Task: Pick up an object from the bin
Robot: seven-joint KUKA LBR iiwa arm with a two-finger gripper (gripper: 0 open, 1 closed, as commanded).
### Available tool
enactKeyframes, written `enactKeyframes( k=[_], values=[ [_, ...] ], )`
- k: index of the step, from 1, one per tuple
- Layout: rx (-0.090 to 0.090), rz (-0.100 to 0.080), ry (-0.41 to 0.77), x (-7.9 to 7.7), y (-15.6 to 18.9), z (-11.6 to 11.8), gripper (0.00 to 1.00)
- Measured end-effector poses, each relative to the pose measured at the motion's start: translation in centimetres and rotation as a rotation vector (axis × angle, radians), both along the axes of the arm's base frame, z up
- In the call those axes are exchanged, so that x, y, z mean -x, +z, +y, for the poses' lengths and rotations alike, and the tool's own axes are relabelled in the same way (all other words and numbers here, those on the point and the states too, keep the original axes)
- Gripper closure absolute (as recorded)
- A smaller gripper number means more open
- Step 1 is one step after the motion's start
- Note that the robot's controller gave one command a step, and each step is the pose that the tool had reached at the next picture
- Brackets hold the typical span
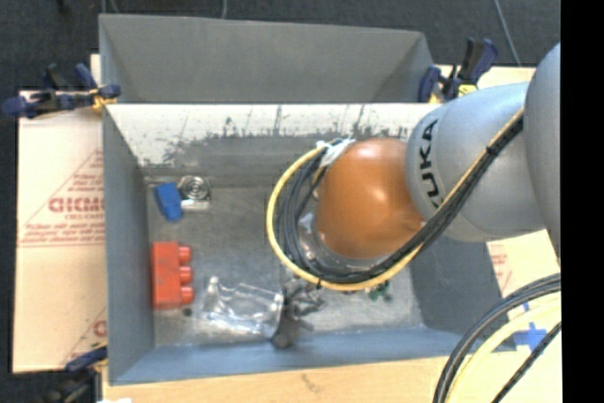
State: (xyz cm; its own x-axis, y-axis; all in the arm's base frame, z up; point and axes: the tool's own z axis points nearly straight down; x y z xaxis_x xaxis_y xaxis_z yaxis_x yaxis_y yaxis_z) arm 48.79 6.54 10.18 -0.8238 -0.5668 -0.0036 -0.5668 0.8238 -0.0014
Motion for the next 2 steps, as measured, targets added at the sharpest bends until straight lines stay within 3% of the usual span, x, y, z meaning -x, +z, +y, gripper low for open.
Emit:
enactKeyframes(
  k=[2],
  values=[
    [0.000, -0.004, -0.013, -0.4, 9.1, -0.1, 1.00]
  ],
)
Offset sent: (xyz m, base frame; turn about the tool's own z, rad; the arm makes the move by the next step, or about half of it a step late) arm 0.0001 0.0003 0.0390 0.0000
